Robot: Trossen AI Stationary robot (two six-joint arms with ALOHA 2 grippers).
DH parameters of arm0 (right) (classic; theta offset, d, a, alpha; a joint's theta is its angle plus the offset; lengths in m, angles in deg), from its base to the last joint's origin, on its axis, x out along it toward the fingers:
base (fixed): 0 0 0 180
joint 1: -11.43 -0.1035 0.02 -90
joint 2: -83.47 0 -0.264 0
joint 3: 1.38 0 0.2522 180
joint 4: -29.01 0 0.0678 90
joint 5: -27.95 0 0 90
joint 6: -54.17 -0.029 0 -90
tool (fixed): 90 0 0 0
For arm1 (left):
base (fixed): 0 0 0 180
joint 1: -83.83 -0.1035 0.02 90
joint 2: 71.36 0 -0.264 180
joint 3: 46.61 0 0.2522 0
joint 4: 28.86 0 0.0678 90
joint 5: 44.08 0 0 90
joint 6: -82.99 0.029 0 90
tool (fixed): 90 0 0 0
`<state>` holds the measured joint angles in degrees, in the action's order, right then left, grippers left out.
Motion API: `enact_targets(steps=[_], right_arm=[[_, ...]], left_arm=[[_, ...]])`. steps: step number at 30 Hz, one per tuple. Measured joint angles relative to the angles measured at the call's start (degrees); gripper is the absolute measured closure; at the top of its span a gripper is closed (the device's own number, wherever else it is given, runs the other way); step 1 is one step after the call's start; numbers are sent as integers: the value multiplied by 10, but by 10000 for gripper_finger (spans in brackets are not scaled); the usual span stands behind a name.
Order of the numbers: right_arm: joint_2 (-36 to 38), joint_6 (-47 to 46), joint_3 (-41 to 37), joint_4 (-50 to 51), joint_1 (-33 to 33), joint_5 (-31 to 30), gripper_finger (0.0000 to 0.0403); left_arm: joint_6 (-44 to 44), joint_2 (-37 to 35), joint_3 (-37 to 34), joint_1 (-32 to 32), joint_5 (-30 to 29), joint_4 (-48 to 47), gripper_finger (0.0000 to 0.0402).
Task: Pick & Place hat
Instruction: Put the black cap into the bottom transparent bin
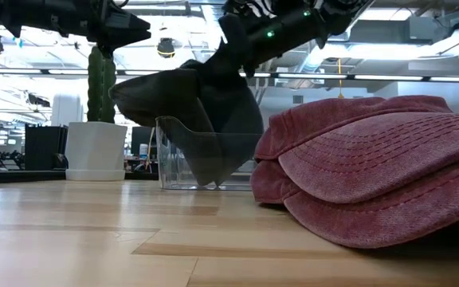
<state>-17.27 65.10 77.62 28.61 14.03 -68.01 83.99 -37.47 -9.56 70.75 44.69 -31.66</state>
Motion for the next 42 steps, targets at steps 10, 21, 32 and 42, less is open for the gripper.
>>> enact_targets(steps=[10,21,32,42], right_arm=[[-18,43,13,5,-47,0,403],[-18,76,13,20,-56,28,398],[-16,77,13,13,-55,26,356],[14,90,13,71,-64,-44,313]], left_arm=[[0,12,0,0,0,3,270],[0,59,0,0,0,39,270],[1,109,0,0,0,58,270],[2,127,0,0,0,65,270]])
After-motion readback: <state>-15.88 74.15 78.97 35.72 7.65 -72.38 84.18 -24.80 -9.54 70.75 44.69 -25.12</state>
